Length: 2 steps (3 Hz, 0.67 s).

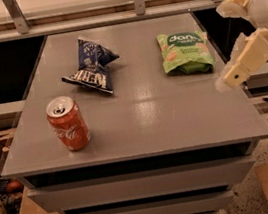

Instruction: Pick coke can

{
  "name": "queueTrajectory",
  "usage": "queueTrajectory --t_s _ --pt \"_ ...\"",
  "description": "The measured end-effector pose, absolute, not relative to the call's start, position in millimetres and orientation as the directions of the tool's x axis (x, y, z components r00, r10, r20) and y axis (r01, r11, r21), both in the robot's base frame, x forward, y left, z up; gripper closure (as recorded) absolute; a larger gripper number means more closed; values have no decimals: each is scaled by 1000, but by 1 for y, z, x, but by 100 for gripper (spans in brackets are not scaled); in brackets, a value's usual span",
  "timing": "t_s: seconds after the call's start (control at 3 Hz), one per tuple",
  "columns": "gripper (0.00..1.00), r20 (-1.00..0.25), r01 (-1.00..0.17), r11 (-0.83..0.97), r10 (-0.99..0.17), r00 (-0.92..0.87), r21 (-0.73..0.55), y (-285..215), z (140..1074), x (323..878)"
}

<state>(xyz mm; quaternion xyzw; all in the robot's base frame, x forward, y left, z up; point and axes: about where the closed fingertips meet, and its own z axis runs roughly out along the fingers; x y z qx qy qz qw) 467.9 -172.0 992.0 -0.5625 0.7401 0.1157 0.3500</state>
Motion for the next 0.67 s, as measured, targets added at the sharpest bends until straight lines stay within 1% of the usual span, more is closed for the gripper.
queueTrajectory --t_s 0.33,0.67 --pt "0 -796 -922 341 -602 -62 -186 -126 1016 470" --pt "0 -847 -931 329 -529 -46 -156 -105 1036 463"
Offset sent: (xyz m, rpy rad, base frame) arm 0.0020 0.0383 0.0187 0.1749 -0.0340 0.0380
